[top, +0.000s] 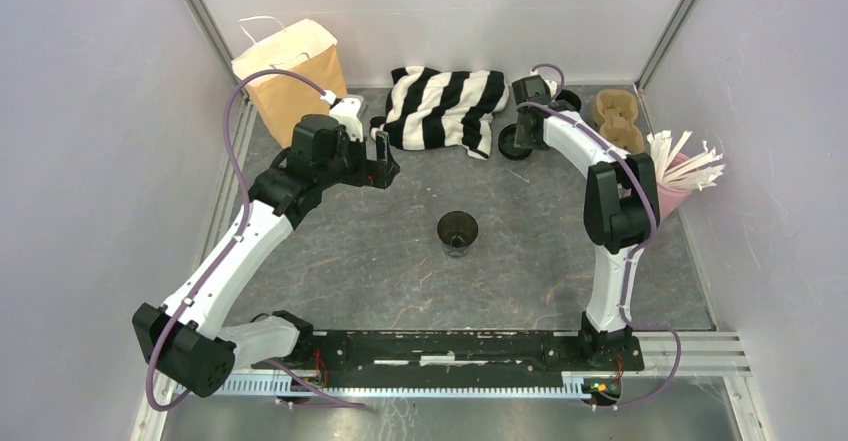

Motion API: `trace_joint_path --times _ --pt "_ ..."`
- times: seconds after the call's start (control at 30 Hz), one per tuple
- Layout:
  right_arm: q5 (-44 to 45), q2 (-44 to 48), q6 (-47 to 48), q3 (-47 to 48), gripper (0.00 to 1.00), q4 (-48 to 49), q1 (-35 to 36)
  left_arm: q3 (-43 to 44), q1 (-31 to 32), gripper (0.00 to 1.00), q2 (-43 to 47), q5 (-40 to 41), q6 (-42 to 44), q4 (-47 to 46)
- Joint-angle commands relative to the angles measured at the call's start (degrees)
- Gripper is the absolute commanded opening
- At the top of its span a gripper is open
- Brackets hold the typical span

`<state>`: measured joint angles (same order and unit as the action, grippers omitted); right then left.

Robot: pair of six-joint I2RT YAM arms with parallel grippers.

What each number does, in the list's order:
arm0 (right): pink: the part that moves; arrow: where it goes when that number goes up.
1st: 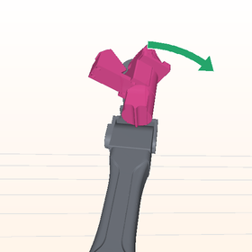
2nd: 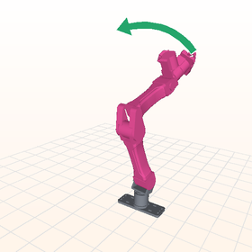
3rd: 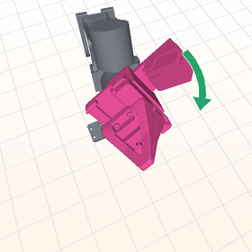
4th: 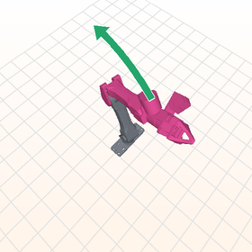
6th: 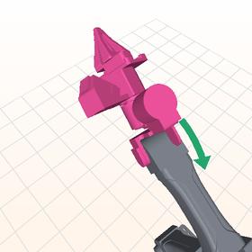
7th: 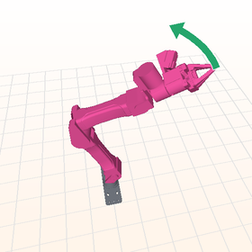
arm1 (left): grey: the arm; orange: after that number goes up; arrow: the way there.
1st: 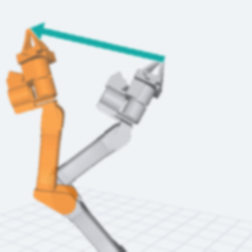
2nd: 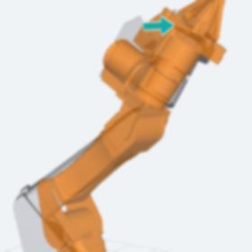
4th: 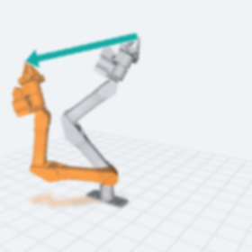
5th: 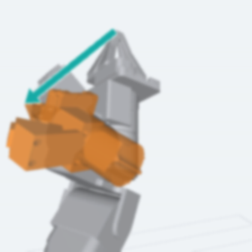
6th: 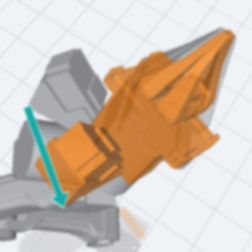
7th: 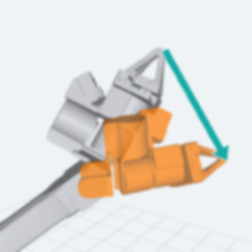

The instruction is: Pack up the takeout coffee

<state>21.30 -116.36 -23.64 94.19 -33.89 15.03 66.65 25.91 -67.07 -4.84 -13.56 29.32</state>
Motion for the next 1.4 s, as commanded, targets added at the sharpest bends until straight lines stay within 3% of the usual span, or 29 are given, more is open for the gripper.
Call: trace_joint_path --times 0.0,0.53,0.73,1.2,1.37 --pt "3.92 -0.89 -1.14 2.92 0.40 2.72 0.31 1.78 0.29 1.00 0.38 1.50 3.75 0.36" --pt "7.03 -6.64 1.73 8.06 0.37 2.20 0.23 2.96 0.29 1.00 -0.87 0.54 4.10 0.30" --pt "7.62 -8.03 3.13 10.05 0.29 1.82 0.15 2.61 0.28 1.00 -0.65 0.52 4.20 0.29" --pt "7.26 -9.42 3.82 10.45 0.27 1.97 -0.33 2.48 0.29 1.00 -0.61 0.38 4.35 0.29" --pt "7.16 -9.41 4.15 10.31 0.21 2.42 -0.48 2.52 0.29 1.00 -0.78 0.41 4.34 0.24"
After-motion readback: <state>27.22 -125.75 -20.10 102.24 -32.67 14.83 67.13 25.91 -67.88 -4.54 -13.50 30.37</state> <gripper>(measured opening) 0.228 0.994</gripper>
